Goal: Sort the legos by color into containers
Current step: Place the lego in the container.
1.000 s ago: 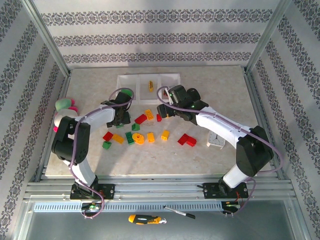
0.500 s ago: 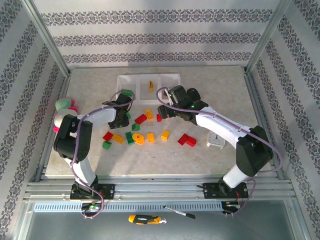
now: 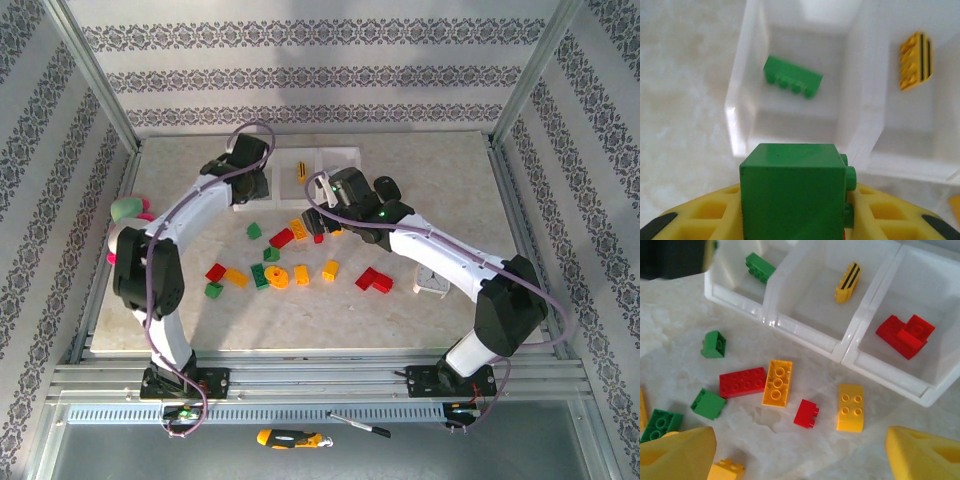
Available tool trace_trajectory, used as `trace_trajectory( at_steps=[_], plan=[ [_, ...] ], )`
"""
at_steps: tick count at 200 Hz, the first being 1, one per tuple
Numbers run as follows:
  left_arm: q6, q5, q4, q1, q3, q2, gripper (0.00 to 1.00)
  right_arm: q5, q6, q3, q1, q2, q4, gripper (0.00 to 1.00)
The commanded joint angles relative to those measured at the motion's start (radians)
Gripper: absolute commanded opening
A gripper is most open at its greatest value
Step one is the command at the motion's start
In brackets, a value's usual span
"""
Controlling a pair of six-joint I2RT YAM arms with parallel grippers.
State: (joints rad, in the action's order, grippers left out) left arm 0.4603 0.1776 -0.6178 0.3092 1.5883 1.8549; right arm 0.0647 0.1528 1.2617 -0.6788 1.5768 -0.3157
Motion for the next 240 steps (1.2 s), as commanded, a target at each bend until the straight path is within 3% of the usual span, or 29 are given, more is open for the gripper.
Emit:
trace_trajectory(
  at_steps=[1,74,159,172,210,240],
  plan=[
    [-0.068,0.017,-0.048,-0.026,0.133,0.11,0.38,-0.005,-0.017,0.025,-0.01,-0.033,0.021,0.87],
    [-0.114,-0.021,-0.209,-0.06,0.48,0.386,0.38,0.052,-0.014,-0.045,-0.007,-0.077,0.036,0.87],
    [-0.073,-0.047,-0.227,-0.079,0.509,0.455,0.44,0.058,-0.015,-0.05,-0.007,-0.074,0.036,0.87],
    [-0.073,-0.047,-0.232,-0.081,0.515,0.455,0.48,0.058,-0.013,-0.051,-0.007,-0.074,0.036,0.87],
    [-0.072,-0.063,-0.237,-0.079,0.516,0.412,0.75,0.062,-0.016,-0.05,-0.006,-0.084,0.035,0.87],
    [-0.082,-0.07,-0.229,-0.078,0.49,0.349,0.87,0.069,-0.007,-0.057,-0.005,-0.087,0.042,0.87]
  ],
)
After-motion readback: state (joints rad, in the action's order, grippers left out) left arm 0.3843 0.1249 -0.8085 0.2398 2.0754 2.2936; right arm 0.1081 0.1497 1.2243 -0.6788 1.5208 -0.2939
